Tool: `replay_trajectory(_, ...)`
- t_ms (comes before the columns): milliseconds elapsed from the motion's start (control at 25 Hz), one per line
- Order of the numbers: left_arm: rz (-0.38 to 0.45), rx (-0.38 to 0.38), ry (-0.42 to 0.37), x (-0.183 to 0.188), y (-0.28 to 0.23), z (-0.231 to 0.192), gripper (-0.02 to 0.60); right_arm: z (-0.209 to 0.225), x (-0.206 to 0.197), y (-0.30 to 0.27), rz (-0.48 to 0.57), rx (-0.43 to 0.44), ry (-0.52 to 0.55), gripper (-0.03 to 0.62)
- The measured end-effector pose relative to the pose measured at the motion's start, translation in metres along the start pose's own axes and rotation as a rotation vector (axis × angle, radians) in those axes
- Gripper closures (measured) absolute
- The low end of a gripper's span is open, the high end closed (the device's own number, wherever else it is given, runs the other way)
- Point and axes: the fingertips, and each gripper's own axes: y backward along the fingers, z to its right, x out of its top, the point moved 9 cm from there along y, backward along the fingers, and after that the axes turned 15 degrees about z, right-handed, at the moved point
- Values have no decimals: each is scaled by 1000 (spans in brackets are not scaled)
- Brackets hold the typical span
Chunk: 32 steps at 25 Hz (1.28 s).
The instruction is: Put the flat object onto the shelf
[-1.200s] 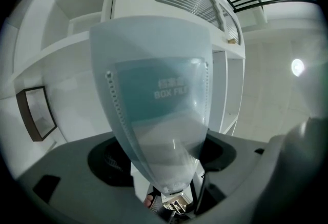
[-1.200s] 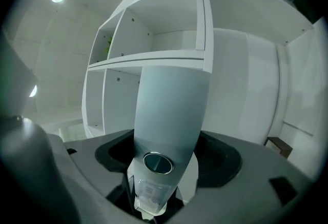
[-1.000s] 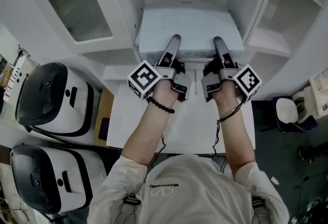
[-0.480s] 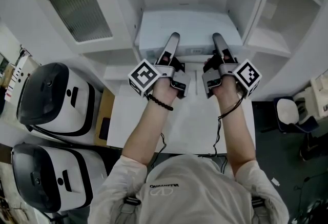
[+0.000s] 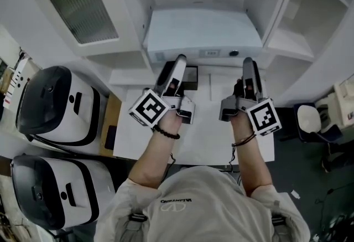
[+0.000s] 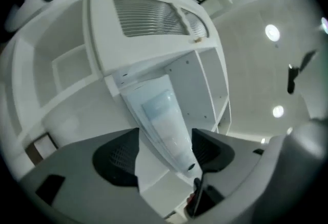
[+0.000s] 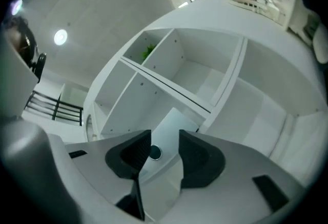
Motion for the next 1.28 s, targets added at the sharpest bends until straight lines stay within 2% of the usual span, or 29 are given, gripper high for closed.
replay_trajectory(40, -19, -27, -97, 2, 1, 6, 293, -3, 1, 0, -4, 25, 59, 438)
replay_trajectory(80, -41, -49, -190, 3, 1, 11, 306, -7, 2, 0, -11, 47, 111, 461)
replay_trajectory(160, -86, -52, -329, 1, 2, 16, 379, -13, 1, -1, -24, 77, 179, 496)
replay_trajectory(240, -120, -28, -379, -3, 6, 15, 397, -19, -1, -2, -34, 103, 209, 517)
replay_trajectory(320, -139, -13, -390, -5, 14, 14, 427, -22, -4, -5, -50, 119, 229, 526)
replay_trajectory(440, -135, -36, -440, -4, 28, 25, 471, -19, -8, -8, -72, 115, 232, 528)
replay_trajectory(520, -110, -82, -550, -2, 32, 41, 516, -19, -7, -10, -73, 125, 246, 528)
replay_trajectory(600, -81, -121, -673, 2, 26, 53, 534, -17, -9, -13, -75, 119, 242, 531)
replay_trajectory(680, -67, -139, -744, 6, 16, 57, 547, -17, -13, -15, -84, 116, 239, 534)
replay_trajectory(880, -82, -110, -719, 7, -3, 48, 575, -14, -22, -22, -103, 94, 230, 549)
replay_trajectory(1280, -72, -80, -712, 3, -41, 26, 577, -3, -34, -59, -175, 56, 222, 553)
